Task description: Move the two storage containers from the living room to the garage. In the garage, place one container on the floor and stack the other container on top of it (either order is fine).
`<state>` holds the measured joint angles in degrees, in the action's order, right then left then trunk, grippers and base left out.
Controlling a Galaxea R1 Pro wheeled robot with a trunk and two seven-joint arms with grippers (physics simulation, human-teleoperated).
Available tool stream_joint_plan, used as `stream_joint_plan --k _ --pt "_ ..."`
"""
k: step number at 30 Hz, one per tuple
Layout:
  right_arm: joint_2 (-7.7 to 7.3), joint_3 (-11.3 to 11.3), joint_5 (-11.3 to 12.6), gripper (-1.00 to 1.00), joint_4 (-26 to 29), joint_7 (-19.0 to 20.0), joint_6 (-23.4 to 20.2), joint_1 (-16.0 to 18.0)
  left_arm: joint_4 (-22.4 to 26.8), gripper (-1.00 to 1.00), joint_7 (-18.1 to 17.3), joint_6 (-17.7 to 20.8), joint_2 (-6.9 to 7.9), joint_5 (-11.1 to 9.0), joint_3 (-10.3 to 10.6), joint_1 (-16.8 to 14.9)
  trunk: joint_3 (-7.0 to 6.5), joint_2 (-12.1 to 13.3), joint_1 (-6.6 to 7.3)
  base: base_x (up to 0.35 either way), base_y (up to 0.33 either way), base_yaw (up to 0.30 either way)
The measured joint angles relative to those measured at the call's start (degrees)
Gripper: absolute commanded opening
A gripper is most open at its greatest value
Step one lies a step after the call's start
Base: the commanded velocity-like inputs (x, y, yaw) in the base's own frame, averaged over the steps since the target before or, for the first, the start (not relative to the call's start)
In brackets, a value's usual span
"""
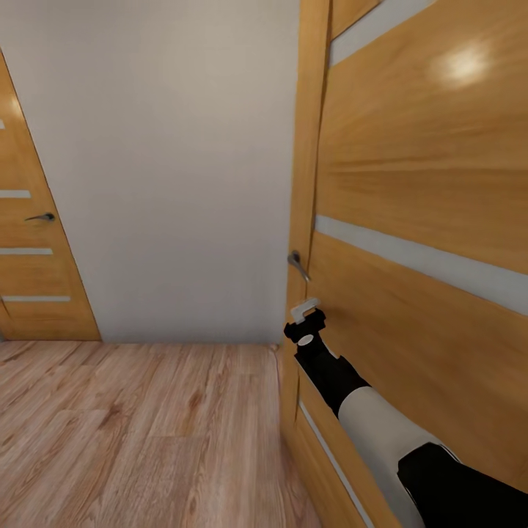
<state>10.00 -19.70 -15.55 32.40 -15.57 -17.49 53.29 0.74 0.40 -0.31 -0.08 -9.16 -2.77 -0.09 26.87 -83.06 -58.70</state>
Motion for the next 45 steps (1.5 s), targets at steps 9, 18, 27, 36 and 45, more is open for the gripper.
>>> stream_joint_plan --k 9,18,27,36,45 --pt "0.00 0.1 0.0 1.00 0.0 -0.1 0.0 0.0 0.0 1.00 0.0 0.0 0.00 -1.7 0.0 0.0 0.00 0.0 0.01 0.309 0.000 0.000" --pt "-1.52 0.3 0.0 1.00 -0.1 -0.3 1.2 0.0 0.0 1.00 0.0 0.0 0.00 -1.8 0.0 0.0 0.00 0.0 -0.02 0.228 0.000 0.000" --pt "-7.13 0.4 0.4 1.00 -0.1 -0.3 2.1 0.0 0.0 1.00 0.0 0.0 0.00 -1.8 0.0 0.0 0.00 0.0 -0.03 0.014 0.000 0.000" --pt "-9.05 2.2 0.2 1.00 -0.2 -0.4 2.2 0.0 0.0 1.00 0.0 0.0 0.00 -1.8 0.0 0.0 0.00 0.0 -0.03 0.000 0.000 0.000" --pt "-11.80 4.8 0.4 1.00 -0.2 -0.3 2.2 0.0 0.0 1.00 0.0 0.0 0.00 -1.8 0.0 0.0 0.00 0.0 -0.03 0.000 0.000 0.000"
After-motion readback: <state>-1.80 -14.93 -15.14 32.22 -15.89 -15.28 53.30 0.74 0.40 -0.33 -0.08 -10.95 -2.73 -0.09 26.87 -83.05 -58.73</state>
